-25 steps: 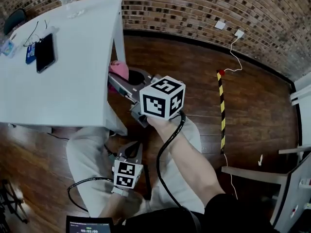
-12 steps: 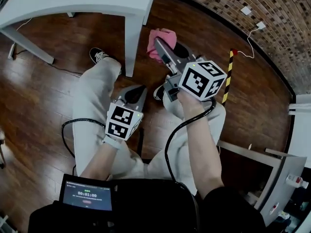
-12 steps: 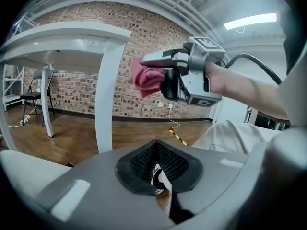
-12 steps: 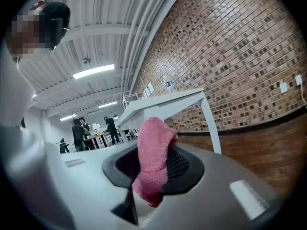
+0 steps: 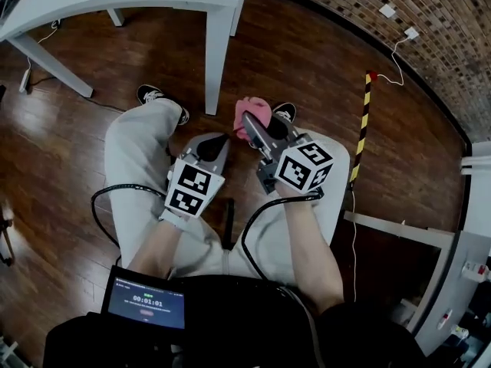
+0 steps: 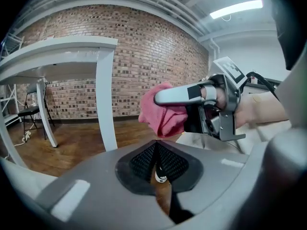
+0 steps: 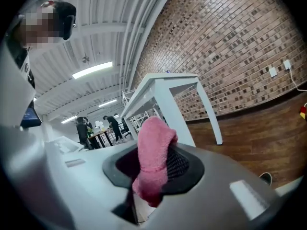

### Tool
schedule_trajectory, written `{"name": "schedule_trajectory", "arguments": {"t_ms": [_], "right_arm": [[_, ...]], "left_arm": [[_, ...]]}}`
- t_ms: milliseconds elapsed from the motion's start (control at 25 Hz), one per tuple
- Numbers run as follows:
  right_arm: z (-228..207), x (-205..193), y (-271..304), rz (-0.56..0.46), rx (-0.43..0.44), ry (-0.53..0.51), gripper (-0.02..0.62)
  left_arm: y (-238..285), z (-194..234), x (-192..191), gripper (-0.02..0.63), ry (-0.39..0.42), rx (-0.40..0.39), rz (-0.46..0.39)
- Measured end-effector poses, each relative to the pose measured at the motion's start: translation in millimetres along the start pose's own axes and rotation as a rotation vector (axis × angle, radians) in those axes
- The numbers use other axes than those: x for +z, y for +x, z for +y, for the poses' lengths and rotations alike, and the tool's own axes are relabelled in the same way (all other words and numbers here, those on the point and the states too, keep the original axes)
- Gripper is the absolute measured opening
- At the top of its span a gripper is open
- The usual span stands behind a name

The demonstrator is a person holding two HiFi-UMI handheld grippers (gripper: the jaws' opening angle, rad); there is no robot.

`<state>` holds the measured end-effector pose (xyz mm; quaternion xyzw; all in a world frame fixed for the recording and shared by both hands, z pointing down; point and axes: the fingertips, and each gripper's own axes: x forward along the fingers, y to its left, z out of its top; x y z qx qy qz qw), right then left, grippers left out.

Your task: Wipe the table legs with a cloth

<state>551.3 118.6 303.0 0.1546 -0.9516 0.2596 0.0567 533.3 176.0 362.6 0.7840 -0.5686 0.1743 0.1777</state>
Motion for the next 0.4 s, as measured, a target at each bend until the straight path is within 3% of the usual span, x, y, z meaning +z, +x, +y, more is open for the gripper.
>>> {"name": "schedule_trajectory", "arguments": {"t_ms": [160,400], "right_arm": [[11.9,-9.6,16.9,0.018,0.064,-0.029,0.092],[6.1,-34.3,18.7,0.038,0.05,0.002,0.092]], "left_arm": [[-5.9,6.4,-18.4,0.003,-0.004,0.025,0.027],[-10.8,-1.7,-56.4,0.003,-0.014,0.02,0.079]]}}
